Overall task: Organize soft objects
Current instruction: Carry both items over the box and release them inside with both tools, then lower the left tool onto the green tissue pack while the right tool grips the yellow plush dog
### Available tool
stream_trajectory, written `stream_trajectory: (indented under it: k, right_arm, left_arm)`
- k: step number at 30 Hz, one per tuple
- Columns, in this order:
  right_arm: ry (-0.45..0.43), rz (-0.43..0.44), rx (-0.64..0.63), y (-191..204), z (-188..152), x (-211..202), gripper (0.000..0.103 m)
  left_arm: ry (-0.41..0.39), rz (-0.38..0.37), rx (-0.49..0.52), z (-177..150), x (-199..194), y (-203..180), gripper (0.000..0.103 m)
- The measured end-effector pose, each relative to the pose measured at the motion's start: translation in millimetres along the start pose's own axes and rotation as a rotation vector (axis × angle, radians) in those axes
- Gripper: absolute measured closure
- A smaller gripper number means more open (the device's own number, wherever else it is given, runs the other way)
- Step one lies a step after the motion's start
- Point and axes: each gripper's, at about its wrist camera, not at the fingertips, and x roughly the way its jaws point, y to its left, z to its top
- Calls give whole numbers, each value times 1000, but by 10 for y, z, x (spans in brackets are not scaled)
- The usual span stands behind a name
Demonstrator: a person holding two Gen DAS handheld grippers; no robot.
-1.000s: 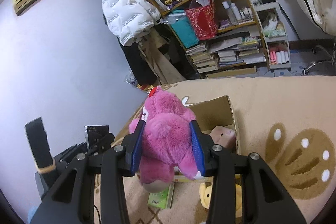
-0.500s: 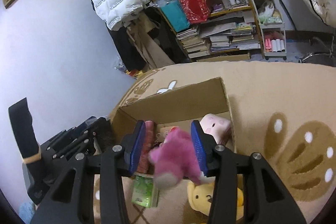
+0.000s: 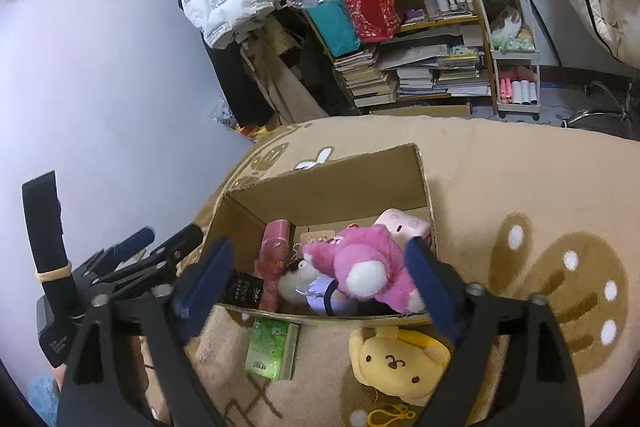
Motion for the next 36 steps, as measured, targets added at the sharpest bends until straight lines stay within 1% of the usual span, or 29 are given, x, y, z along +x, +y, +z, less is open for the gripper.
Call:
stream_trajectory:
  k: [1, 3, 5, 8, 10, 12, 16, 19, 23, 26, 30, 34, 36]
  right_arm:
    - [-8, 2, 7, -1, 6, -32, 0]
    - [-18, 3, 16, -5, 17, -87, 0]
    - [-26, -9, 23, -1, 24, -122, 0]
    - [-40, -40, 37, -12, 38, -188, 0]
    - [-35, -47, 44, -16, 35, -215, 0]
    - [-31, -49, 46, -18, 32, -238, 0]
    - [-32, -46, 32, 22, -19, -316, 0]
    - [-27, -48, 25, 25, -78, -370, 0]
    - [-6, -46, 21, 19, -190, -406, 0]
    - [5, -54, 12, 10, -256, -405, 0]
    - [22, -61, 15, -16, -347, -374, 0]
    - [18, -53, 38, -71, -436, -345, 0]
    - [42, -65, 46, -109, -473, -283, 0]
  left_arm:
    - [-9, 5, -17, -1, -45, 37, 4]
    - [-32, 25, -35, -9, -138, 95, 1]
    - [-40, 35, -27, -12, -213, 130, 1]
    - [-39, 23, -6, -19, -292, 162, 1]
    - [-39, 27, -9, -52, -350, 198, 1]
    - [-32, 14, -22, -85, -396, 228, 1]
    - [-5, -38, -54, -130, -446, 278, 1]
    - [15, -42, -69, -178, -474, 303, 1]
    - [30, -25, -101, -277, -516, 356, 1]
    - [57, -39, -130, -368, -495, 407, 1]
    - [88, -29, -129, -482, -440, 423, 1]
    - [146, -46, -109, -539, -319, 400, 1]
    - [164, -40, -99, -579, -248, 376, 1]
